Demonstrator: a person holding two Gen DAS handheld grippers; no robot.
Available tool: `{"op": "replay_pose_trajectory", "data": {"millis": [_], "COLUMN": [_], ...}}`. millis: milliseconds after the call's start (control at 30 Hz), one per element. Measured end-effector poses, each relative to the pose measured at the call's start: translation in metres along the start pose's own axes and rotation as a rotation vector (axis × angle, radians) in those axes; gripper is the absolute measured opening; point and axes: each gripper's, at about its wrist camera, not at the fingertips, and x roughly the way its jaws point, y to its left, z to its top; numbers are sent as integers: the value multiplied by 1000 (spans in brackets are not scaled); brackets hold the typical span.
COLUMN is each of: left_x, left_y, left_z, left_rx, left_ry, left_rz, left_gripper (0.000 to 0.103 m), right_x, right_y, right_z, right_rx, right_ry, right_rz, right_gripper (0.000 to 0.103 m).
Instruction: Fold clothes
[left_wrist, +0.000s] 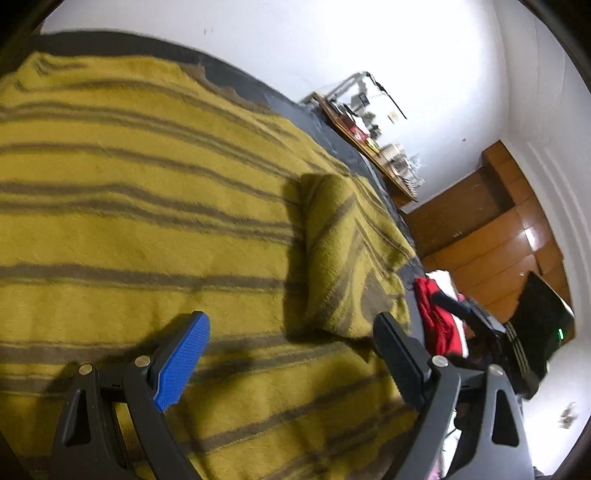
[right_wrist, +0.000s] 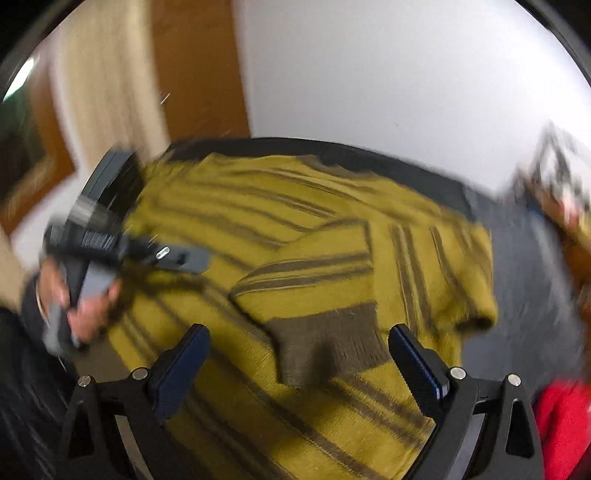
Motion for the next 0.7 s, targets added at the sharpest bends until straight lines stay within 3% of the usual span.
{"op": "replay_pose_trajectory", "data": {"millis": [133,300,433,567,700], "left_x": [-7,-6,-6,-7,-8], "left_y": [1,8,12,13,13], "left_z": [4,5,4,4,4], "left_rx": [8,-17,-39,-37,-39], "left_ry": [-46,-42,-32,-33,-38], "left_rz": [38,54,54,56,46], "left_gripper": [92,92,92,92,92], "right_x": [21,49,58,46,38], "right_y": [-32,-51,-36,-21,-11], "right_z": [-5,-7,-2,10,17], "right_rx": [226,375,366,351,300], "right_ry": [40,86,86,-16,-74], "right_rz": [86,109,234,480,572], "right_gripper": [99,99,99,99,99]}}
